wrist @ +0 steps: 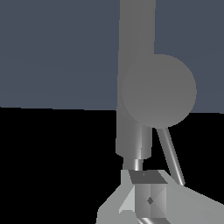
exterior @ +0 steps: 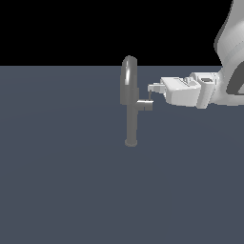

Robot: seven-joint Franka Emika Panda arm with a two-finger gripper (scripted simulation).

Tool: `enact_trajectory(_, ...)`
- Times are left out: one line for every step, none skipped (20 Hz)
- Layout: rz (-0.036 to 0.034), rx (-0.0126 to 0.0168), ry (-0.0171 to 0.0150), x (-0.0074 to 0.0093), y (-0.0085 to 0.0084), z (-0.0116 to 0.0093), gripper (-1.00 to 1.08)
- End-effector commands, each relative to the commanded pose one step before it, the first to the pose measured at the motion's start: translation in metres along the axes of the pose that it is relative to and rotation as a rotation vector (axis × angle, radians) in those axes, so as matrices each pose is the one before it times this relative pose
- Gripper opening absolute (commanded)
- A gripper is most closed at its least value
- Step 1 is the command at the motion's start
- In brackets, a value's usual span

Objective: Turn on the faucet by rotating a designated handle.

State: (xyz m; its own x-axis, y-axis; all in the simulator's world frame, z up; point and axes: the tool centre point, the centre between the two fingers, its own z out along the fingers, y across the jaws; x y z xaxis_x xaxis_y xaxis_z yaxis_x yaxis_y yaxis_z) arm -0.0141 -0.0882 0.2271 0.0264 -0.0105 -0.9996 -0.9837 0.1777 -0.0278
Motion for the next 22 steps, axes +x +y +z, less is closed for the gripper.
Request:
enact_trajectory(0.01419, -0.00716, -0.00556, 0.0022, 0.0113, -0.00003, -1.0)
enact_trajectory(-0.01554, 0.00614, 0.00466, -0.0037, -0.00914, -0.00014, -1.0)
enact_trajectory(0.00163, -0.00064, -0.00053, 0.00161, 0.00392, 0.00002, -1.0)
enact_trajectory(0.00163, -0.00064, -0.00053, 0.00162, 0.00395, 0.00001, -1.0)
enact_trajectory(0.00163, -0.00064, -0.00052, 0.00163, 0.00398, 0.00001, -1.0)
enact_trajectory(0.00174, -0.00069, -0.00055, 0.0017, 0.00398, 0.00002, -1.0)
enact_trajectory(0.00163, -0.00064, -0.00051, 0.00164, 0.00404, 0.0, -1.0)
enact_trajectory(0.00163, -0.00064, -0.00051, 0.00165, 0.00407, 0.0, -1.0)
enact_trajectory(0.00175, -0.00068, -0.00053, 0.00172, 0.00408, 0.00001, -1.0)
enact_trajectory(0.00164, -0.00064, -0.00049, 0.00168, 0.00413, -0.00001, -1.0)
enact_trajectory(0.00176, -0.00068, -0.0005, 0.00175, 0.00414, -0.00001, -1.0)
enact_trajectory(0.0, 0.0, 0.0, 0.0, 0.0, 0.0, -1.0)
enact_trajectory(-0.02572, 0.00302, 0.00184, -0.01147, -0.00985, -0.0005, -1.0)
enact_trajectory(0.00392, -0.00051, -0.00032, 0.00511, 0.0041, 0.00008, -1.0)
enact_trajectory(0.00386, -0.0005, -0.00032, 0.0051, 0.00413, 0.00008, -1.0)
enact_trajectory(0.00392, -0.0005, -0.00032, 0.00515, 0.00414, 0.00008, -1.0)
enact_trajectory(0.00392, -0.0005, -0.00031, 0.00517, 0.00415, 0.00007, -1.0)
enact_trajectory(0.00398, -0.0005, -0.00031, 0.00522, 0.00415, 0.00007, -1.0)
enact_trajectory(0.00399, -0.00049, -0.00029, 0.00525, 0.00416, 0.00006, -1.0)
enact_trajectory(0.00298, -0.00035, -0.00019, 0.00404, 0.0032, 0.00003, -1.0)
enact_trajectory(0.0, 0.0, 0.0, 0.0, 0.0, 0.0, -1.0)
enact_trajectory(-0.04607, -0.00017, -0.00199, -0.02354, -0.01269, -0.00057, -1.0)
